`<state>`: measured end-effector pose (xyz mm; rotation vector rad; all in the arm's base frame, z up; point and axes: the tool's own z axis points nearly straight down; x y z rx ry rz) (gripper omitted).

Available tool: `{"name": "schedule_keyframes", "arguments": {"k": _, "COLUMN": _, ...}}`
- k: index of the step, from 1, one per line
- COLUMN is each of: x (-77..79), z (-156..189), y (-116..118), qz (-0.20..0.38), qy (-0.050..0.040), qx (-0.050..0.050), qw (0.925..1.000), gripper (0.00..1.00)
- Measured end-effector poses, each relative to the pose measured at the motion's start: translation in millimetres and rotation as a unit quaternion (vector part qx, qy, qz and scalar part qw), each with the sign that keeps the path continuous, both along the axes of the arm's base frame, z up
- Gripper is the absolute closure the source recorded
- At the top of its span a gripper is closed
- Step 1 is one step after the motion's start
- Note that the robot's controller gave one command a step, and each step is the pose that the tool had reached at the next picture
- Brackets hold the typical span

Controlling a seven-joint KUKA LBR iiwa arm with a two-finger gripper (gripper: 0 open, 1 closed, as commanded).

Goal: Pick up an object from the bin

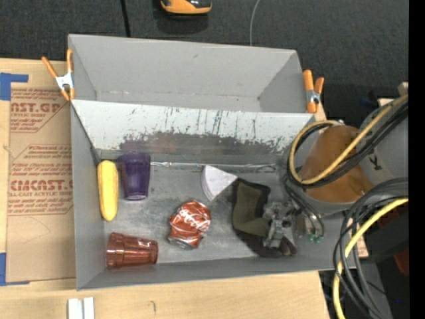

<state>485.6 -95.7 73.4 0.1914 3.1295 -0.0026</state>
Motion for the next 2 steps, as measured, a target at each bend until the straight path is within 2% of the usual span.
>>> {"name": "schedule_keyframes", "arguments": {"k": 2, "x": -0.5, "z": 11.9, "y": 0.4, "qz": 0.000, "qy": 0.0026, "qx": 0.001, "qw": 1.0000, "gripper": 1.00}}
